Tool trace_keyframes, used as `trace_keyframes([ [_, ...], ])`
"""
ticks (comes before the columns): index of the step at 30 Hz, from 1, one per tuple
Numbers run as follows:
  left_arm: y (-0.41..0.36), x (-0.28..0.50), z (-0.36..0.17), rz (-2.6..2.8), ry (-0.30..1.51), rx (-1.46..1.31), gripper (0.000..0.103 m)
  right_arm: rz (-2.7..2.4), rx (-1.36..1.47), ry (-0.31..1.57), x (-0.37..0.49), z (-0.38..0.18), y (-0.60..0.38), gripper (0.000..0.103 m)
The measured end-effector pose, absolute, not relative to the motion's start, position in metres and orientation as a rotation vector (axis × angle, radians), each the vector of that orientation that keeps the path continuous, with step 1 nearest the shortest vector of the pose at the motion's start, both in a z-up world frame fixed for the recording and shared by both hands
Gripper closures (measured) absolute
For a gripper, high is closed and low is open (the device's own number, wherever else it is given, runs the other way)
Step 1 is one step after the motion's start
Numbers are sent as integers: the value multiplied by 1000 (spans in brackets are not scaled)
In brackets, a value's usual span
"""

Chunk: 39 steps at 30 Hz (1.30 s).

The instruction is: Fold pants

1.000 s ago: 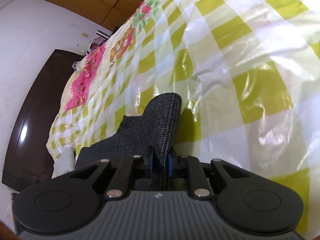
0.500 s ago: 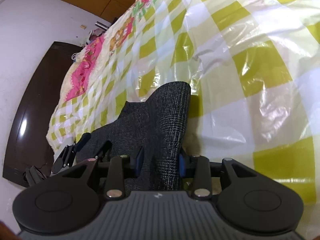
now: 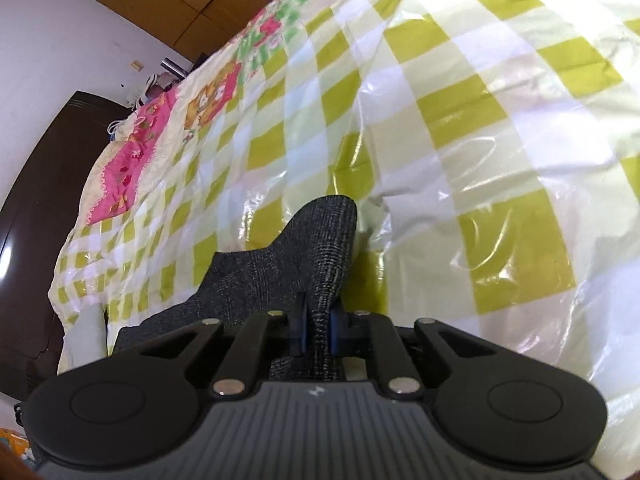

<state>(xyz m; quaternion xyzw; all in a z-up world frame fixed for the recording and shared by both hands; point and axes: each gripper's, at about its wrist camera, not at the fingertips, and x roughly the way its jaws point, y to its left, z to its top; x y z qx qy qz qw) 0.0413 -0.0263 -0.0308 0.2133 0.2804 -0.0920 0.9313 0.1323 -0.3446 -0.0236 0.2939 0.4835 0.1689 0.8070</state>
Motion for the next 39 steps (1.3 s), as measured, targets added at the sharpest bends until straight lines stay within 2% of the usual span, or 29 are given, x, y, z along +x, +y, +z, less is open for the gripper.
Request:
trace_keyframes([
  [1,-28,40,-32,-177,562,451,23,358,633,1038,131,-25,-345,86],
  [5,-28,42,-31,-152,538,469,23,371,661,1014,121,-26,-350,81],
  [7,-26,46,-33,-143,558,459,22,385,702,1000,109,-28,-359,70],
  [9,-27,45,-38,-142,575,462,22,396,705,999,106,-28,-360,65],
  [12,-27,39,-36,-159,570,489,22,416,698,1005,98,-31,-359,63],
  [14,-22,36,-31,-153,565,480,22,429,683,1032,99,-32,-355,65],
  [16,-14,33,-28,-138,566,473,22,420,706,1026,98,-31,-354,89],
  [18,-10,33,-32,-163,616,480,22,430,753,1003,97,-27,-357,90],
  [23,-1,23,-23,-213,599,498,22,479,735,921,90,12,-338,92],
  [27,36,18,-7,-108,557,499,21,548,643,857,93,55,-303,93],
  [30,70,15,-14,-8,602,480,21,604,583,843,99,77,-270,93],
  [39,107,-18,-24,-17,659,278,21,716,439,903,111,78,-164,94],
])
